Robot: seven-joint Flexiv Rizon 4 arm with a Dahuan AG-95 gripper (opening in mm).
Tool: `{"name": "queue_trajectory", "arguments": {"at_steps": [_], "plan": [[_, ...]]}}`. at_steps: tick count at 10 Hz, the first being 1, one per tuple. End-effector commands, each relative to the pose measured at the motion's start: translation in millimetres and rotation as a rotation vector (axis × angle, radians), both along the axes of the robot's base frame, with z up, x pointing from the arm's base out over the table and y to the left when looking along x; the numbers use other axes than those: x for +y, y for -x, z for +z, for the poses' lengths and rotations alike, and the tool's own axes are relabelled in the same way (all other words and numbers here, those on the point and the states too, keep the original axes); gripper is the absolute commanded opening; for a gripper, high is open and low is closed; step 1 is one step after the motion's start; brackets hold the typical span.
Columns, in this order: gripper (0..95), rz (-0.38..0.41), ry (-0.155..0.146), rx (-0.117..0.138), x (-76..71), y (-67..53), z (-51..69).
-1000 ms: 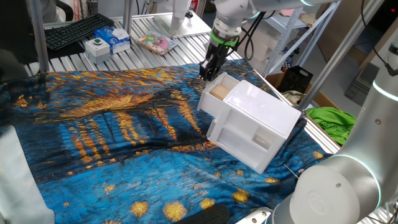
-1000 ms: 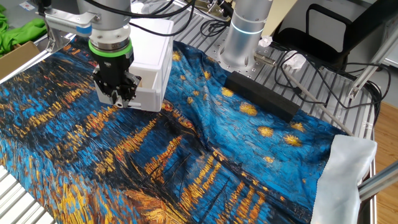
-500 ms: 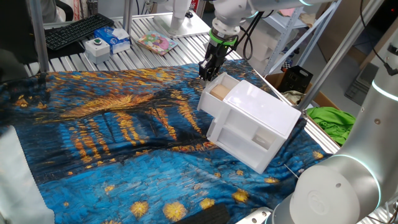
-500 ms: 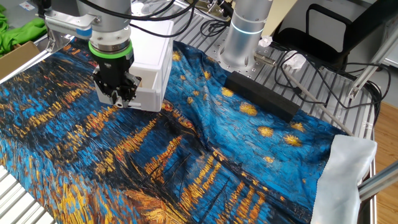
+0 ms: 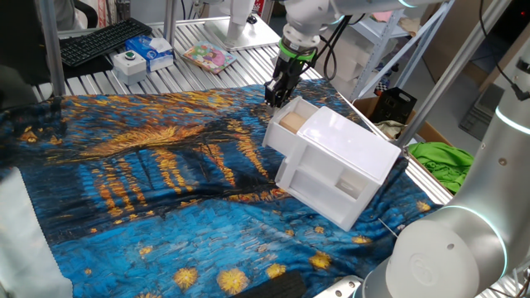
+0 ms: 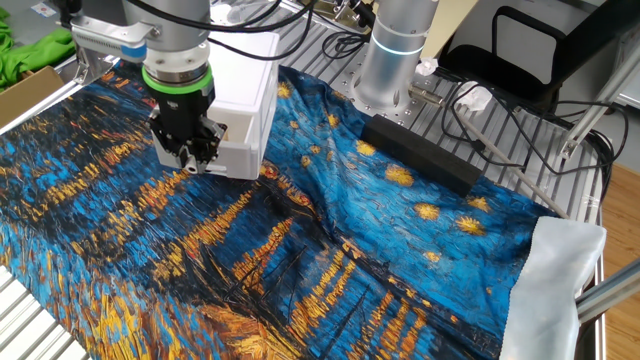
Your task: Put things in the drawer
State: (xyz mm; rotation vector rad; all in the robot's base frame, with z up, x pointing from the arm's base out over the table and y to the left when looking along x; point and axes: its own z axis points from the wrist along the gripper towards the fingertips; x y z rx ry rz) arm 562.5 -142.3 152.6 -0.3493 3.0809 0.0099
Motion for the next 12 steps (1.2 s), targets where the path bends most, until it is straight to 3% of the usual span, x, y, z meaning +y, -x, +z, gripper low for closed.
{"name": "queue_trajectory", "arguments": {"at_steps": [1,4,8,12], "plan": [[0.0,-0.005,0.0,0.002,0.3,-0.6,-0.9],[0.0,-0.02,0.003,0.012,0.3,-0.6,-0.9],[0.0,-0.035,0.007,0.052,0.3,-0.6,-0.9],[0.0,-0.048,0.004,0.058,0.3,-0.6,-0.9]]}}
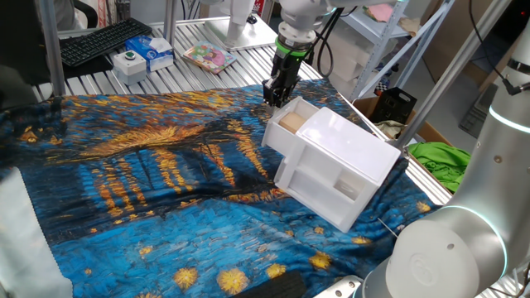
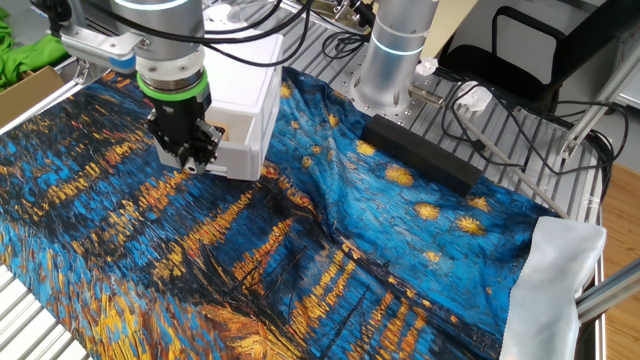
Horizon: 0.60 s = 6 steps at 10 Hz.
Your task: Put things in the drawer
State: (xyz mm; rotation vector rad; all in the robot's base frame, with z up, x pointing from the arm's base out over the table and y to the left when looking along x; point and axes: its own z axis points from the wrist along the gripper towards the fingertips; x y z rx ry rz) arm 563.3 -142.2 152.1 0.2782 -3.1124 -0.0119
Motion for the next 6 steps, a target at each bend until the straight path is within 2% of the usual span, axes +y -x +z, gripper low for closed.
{"name": "queue_trajectory", "arguments": {"at_steps": [1,6], "plan": [[0.0,-0.003,0.001,0.0,0.3,0.3,-0.4],[0.0,0.0,0.011,0.016,0.3,0.3,-0.4]]}}
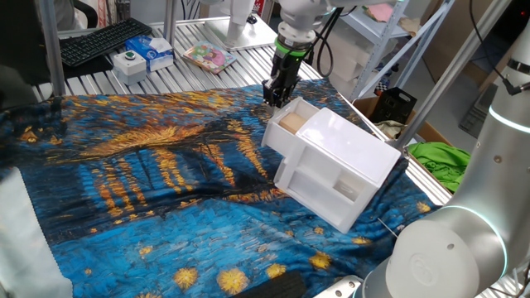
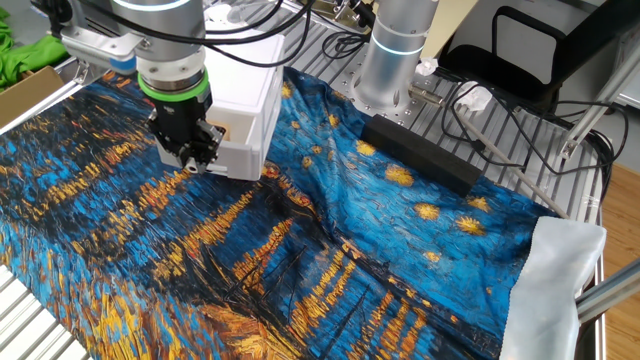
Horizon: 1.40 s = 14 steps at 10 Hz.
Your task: Put things in the drawer
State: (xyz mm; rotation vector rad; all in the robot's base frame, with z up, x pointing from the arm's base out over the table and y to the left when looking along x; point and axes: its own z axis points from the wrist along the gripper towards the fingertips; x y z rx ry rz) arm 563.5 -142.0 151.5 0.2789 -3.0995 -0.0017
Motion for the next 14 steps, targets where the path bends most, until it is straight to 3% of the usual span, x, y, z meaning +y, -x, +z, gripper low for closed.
{"name": "queue_trajectory", "arguments": {"at_steps": [1,14], "plan": [[0.0,-0.004,0.003,0.006,0.1,0.4,0.1],[0.0,0.007,-0.004,0.003,-0.3,0.5,3.1]]}}
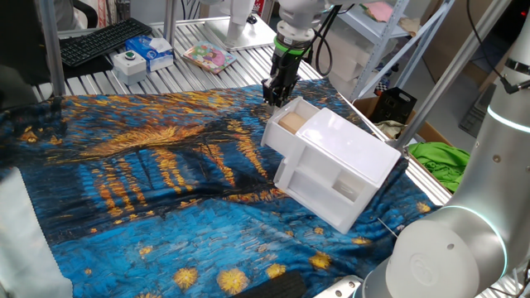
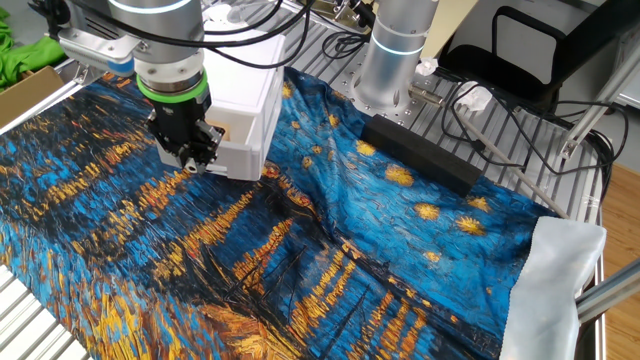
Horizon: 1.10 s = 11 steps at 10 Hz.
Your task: Put things in the drawer
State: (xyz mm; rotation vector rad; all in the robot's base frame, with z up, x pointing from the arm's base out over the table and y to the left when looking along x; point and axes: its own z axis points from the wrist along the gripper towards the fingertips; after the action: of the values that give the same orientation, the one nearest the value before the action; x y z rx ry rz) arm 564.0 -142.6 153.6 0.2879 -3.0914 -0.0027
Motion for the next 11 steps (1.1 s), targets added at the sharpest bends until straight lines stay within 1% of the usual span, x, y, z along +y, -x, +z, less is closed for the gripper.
{"name": "queue_trajectory", "arguments": {"at_steps": [1,3,4,8,11], "plan": [[0.0,0.002,-0.009,-0.006,0.3,1.2,1.9],[0.0,0.005,-0.018,-0.012,0.8,2.7,2.8],[0.0,0.003,-0.023,-0.026,1.8,5.5,1.4],[0.0,0.012,-0.026,-0.03,1.0,13.3,1.7],[0.0,0.033,-0.032,-0.044,-1.8,18.1,0.6]]}}
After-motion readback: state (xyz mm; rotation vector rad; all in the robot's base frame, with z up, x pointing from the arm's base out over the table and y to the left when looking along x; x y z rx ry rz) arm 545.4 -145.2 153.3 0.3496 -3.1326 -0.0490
